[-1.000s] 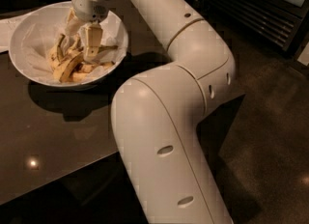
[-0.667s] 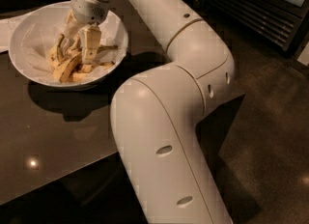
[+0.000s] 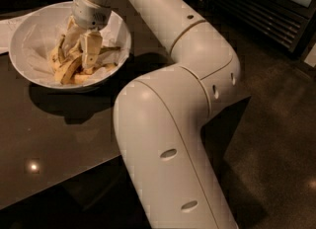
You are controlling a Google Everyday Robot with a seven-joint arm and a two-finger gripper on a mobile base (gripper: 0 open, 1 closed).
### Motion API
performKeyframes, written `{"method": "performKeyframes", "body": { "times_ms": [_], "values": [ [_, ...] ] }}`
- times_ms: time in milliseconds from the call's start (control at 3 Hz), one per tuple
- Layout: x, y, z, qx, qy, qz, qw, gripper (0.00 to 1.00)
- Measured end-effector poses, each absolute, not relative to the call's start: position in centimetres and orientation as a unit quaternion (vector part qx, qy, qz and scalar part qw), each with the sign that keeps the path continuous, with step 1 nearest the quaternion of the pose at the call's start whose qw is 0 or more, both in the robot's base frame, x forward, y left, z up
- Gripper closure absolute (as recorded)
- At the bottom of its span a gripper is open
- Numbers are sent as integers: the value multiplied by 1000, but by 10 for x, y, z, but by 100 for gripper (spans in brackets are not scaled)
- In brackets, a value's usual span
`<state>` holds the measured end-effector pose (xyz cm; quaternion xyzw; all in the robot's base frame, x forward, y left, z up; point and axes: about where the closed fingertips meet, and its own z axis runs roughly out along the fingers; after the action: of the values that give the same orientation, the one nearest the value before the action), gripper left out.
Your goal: Pick banana from white bowl
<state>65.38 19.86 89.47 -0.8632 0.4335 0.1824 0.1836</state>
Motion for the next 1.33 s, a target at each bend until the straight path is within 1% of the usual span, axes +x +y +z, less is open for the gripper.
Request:
{"method": "performKeyframes", "body": {
  "times_ms": [1000, 1333],
  "values": [
    [648, 190, 882, -857, 441, 204, 172, 33],
    [649, 190, 878, -859, 436, 206, 170, 51]
  ]
}}
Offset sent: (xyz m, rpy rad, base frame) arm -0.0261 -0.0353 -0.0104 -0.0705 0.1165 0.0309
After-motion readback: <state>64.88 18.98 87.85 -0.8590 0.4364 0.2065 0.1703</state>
